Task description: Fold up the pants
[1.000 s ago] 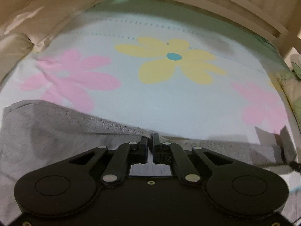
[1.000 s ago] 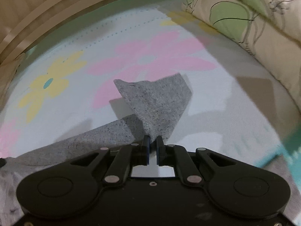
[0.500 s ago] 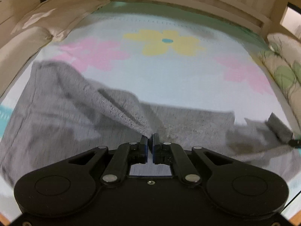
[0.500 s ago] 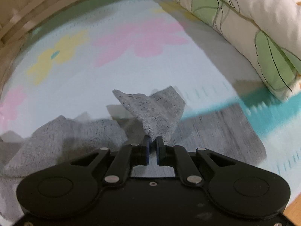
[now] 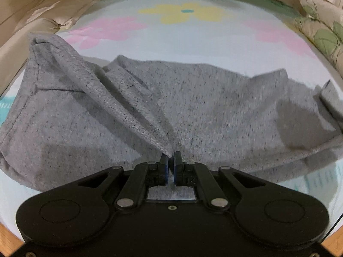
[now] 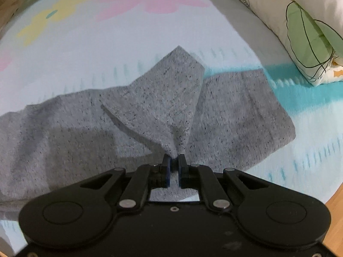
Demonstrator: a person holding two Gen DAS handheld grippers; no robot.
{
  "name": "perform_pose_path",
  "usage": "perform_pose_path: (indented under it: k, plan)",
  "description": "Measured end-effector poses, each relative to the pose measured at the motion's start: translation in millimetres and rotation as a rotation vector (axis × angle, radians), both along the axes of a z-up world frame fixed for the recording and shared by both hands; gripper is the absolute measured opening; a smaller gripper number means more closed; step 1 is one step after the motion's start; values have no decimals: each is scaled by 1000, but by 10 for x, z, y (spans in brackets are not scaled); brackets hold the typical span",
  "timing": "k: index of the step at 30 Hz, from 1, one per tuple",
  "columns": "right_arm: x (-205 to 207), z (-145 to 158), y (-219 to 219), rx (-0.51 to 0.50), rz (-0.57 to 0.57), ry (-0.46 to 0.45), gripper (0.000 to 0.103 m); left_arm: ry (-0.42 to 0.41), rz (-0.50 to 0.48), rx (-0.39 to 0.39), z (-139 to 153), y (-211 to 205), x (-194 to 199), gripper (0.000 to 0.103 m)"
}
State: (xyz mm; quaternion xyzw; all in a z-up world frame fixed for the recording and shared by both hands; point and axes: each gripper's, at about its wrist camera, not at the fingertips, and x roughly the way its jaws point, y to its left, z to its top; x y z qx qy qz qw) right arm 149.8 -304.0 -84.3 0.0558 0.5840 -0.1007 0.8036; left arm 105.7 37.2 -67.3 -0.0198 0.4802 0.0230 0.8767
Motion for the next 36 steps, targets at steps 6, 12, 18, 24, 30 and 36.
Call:
perform_pose_path:
  k: [6,12,18,24,30,36]
  plan:
    - [-88,42,-43,41,-21,-11,11,45,0,-21,-160,18,122,6]
    - [-127,404,-51,-34,28,-164,18,25,-12,2,-178,-16,156,5]
    - [68,387,281,-84,109,-211,23,11,-25,12,-174,-32,186,5]
    - [247,198,832,-139,238,-184,26,15,-16,-25,-212,63,168,6]
    - [355,-78,1097,-370,384,-117,26,14,-22,-24,-242,60,153,6]
    - [346,164,589,-200,216,-126,5,26,-9,-42,-233,91,163,6]
